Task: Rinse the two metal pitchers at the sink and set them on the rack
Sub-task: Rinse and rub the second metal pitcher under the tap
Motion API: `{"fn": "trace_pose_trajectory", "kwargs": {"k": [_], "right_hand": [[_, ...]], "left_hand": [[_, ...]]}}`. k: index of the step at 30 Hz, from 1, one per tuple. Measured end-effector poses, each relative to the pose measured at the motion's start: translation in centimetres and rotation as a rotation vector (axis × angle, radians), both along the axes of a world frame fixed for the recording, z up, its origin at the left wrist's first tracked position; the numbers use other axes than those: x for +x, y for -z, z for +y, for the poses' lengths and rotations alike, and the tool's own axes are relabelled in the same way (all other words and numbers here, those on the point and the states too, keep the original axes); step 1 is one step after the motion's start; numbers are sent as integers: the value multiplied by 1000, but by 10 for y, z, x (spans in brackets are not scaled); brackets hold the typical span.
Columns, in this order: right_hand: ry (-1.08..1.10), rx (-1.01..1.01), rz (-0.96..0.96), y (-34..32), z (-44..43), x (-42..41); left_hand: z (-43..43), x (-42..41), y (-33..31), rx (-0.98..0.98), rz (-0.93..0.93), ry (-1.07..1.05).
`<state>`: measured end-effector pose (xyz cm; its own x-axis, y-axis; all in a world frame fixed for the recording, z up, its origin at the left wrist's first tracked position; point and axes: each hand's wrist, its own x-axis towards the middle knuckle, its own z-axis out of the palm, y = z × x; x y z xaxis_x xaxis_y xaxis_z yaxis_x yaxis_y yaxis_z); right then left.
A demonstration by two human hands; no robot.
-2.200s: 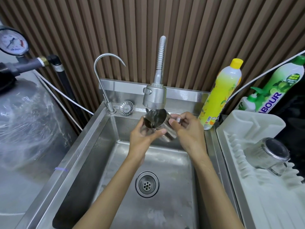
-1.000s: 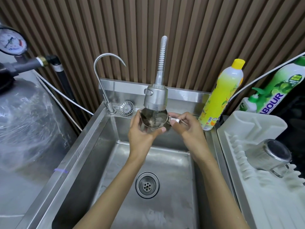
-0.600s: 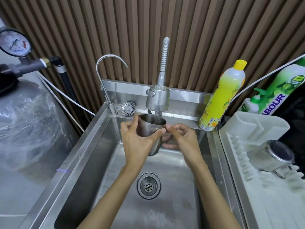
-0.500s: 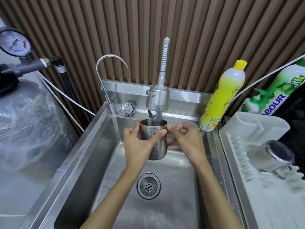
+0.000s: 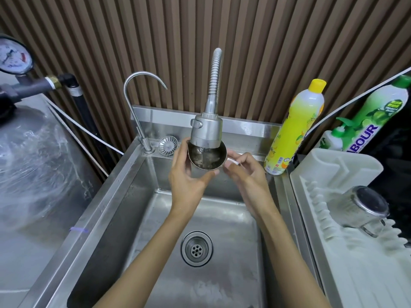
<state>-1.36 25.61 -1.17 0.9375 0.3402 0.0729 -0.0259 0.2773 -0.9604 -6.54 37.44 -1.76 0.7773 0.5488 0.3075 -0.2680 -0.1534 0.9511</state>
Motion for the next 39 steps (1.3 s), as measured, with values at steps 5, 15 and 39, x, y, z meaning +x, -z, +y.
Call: {"fn": "trace_pose_trajectory", "kwargs": {"k": [5,15,39], "right_hand": [[-62,121,130,12,13,-7],[167,-473,-9,-15,5,-18],[-49,-69,135,17,23,-20]], "left_hand": [[6,-14,-11,274,22,-163],[8,-22,-2,140,331,-132],[16,-18,-9,386,183,-280]]}}
